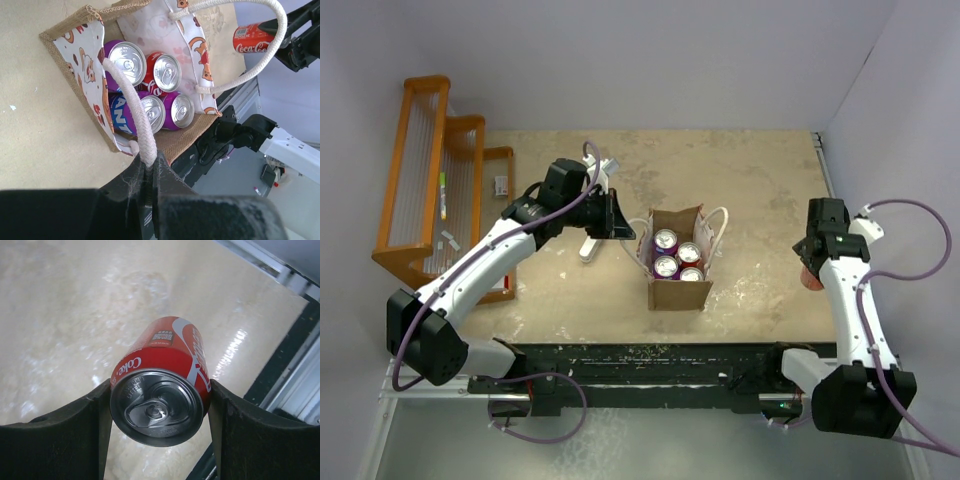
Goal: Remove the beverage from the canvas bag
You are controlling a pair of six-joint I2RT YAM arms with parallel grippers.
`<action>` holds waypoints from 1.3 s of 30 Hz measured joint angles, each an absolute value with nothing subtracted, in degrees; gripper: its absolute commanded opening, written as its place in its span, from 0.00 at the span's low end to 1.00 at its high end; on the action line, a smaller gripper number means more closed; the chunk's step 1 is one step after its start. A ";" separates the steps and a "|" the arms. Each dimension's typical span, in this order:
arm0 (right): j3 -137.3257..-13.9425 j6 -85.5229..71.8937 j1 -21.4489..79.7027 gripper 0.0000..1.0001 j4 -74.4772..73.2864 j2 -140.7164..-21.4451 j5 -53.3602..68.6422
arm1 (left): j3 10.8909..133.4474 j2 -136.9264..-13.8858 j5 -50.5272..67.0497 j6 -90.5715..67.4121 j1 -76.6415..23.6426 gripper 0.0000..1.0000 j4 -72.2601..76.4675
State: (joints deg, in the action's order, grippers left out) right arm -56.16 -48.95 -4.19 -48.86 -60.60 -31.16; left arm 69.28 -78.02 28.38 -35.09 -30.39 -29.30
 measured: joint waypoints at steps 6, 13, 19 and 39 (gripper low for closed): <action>-50.65 -50.94 -9.96 0.00 -47.83 -60.36 -32.14 | 70.02 -78.22 29.10 -33.23 -30.39 0.03 -31.00; -49.28 -51.99 -14.81 0.00 -44.14 -62.52 -31.62 | 70.02 -78.24 30.15 -33.19 -30.39 0.04 -30.98; -48.38 -52.62 -18.37 0.00 -42.00 -65.08 -28.47 | 70.02 -78.24 30.79 -32.34 -30.39 0.04 -30.96; -45.17 -51.00 -18.44 0.78 -40.05 -64.51 -25.93 | 70.00 -78.24 30.59 -32.29 -30.39 0.07 -30.89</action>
